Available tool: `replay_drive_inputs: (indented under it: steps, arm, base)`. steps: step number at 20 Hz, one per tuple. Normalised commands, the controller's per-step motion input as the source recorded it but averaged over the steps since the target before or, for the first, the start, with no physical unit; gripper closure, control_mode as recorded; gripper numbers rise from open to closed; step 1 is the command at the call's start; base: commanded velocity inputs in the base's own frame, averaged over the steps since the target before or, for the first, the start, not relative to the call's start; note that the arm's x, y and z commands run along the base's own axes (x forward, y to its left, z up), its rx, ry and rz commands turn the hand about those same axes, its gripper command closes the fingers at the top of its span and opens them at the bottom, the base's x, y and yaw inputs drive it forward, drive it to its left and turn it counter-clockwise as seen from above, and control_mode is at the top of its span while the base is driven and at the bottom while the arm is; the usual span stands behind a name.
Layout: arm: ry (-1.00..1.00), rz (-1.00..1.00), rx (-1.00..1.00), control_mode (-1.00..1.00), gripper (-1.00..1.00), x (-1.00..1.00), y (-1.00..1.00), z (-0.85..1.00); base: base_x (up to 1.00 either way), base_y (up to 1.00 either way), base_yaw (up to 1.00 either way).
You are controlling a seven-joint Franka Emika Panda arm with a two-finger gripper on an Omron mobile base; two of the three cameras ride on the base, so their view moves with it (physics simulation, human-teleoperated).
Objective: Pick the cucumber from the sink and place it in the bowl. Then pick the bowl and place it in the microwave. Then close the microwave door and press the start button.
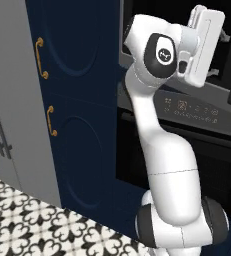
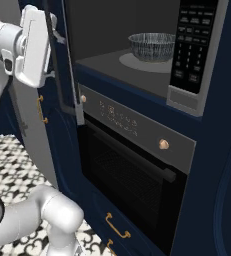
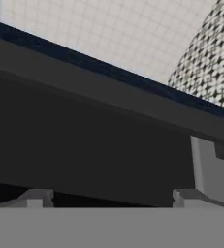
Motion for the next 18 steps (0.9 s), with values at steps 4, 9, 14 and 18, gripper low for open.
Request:
replay_drive_inputs:
  steps: [4, 9, 14, 18]
  arm:
    - [-0.42, 0.00, 0.03, -1.00, -1.00, 0.45, -0.44, -0.63]
    - [-0.48, 0.00, 0.04, -1.00, -1.00, 0.99, -0.02, -0.68]
    - [-0.45, 0.00, 0.07, -1.00, -1.00, 1.00, -0.02, -0.57]
    - [-0.47, 0.00, 0.06, -1.00, -1.00, 1.00, -0.08, -0.56]
  base:
    - [0.00, 0.00, 0.00]
    - [0.00, 0.00, 0.00]
    - [0.00, 0.00, 0.00]
    - [0.00, 0.00, 0.00]
